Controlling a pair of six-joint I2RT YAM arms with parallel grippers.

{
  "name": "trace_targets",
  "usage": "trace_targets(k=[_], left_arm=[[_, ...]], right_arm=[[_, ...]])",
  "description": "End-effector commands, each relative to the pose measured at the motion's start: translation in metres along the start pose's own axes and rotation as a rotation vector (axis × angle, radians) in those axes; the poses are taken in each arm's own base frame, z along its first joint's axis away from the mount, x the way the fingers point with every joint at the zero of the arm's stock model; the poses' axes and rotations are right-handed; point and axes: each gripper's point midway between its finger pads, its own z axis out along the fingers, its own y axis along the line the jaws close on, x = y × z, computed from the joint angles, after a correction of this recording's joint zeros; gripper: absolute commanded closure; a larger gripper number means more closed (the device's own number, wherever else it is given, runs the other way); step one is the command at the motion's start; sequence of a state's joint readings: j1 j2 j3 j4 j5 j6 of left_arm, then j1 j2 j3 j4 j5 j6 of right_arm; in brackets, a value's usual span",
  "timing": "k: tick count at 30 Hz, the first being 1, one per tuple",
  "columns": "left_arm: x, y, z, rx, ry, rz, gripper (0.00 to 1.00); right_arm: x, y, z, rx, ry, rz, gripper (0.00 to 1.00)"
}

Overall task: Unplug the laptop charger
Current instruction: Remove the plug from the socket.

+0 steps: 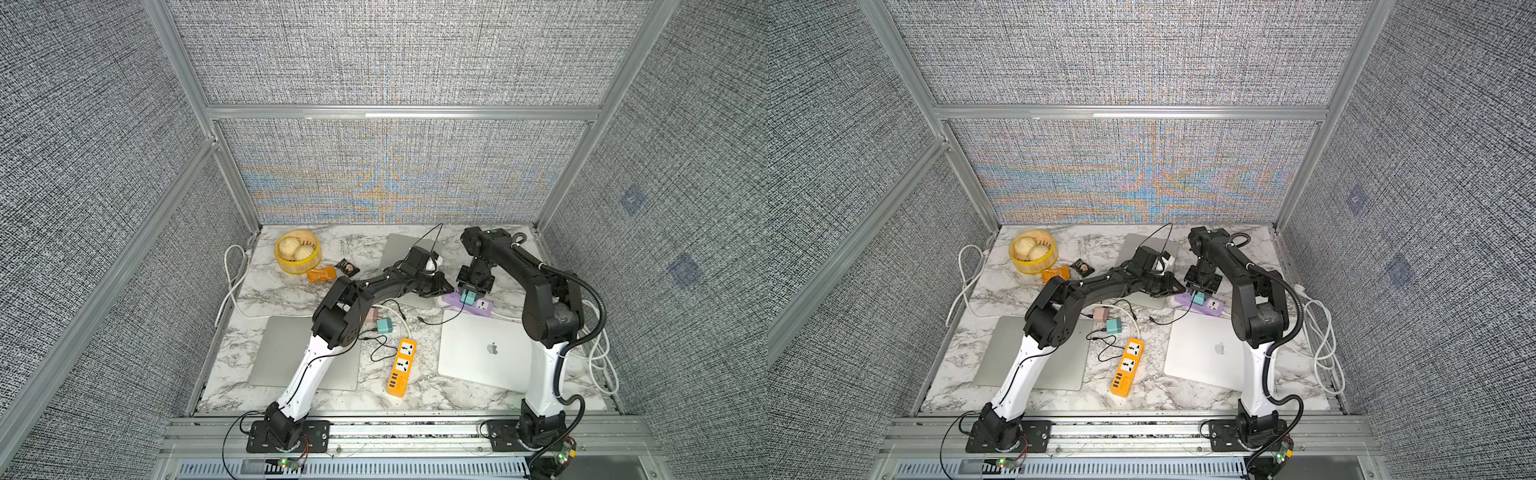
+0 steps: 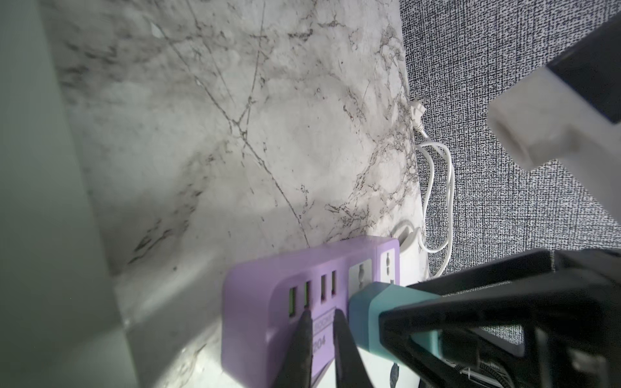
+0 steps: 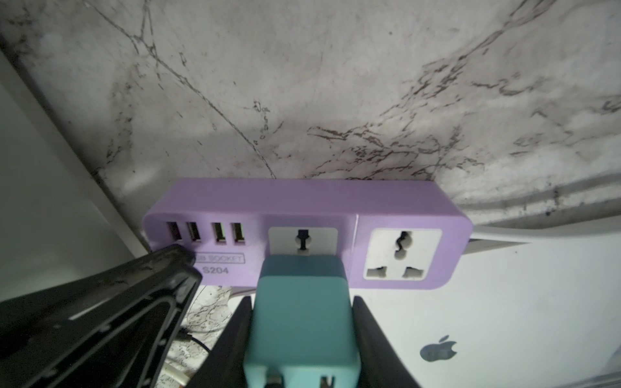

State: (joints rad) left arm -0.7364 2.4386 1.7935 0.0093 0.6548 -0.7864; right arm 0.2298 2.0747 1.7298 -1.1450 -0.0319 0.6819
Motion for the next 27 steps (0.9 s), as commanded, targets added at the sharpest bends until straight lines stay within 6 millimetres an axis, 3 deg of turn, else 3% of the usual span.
trace_targets(k=[1,15,27], left_arm=[[0.022,0.032,0.005,-0.121,0.053,-0.080,0.85],[0.033,0.046,0.014,-0.171,0.097,-0.127,0.85],[0.035,0.047,0.013,-0.179,0.104,-0.130,0.85]], right_arm=[[0.005,0.006,-0.009,-0.055,0.017,0.003,0.81],[0.003,-0.002,-0.003,0.081,-0.034,-0.066,0.84],[0.005,0.016,-0.018,-0.112,0.020,0.014,0.86]])
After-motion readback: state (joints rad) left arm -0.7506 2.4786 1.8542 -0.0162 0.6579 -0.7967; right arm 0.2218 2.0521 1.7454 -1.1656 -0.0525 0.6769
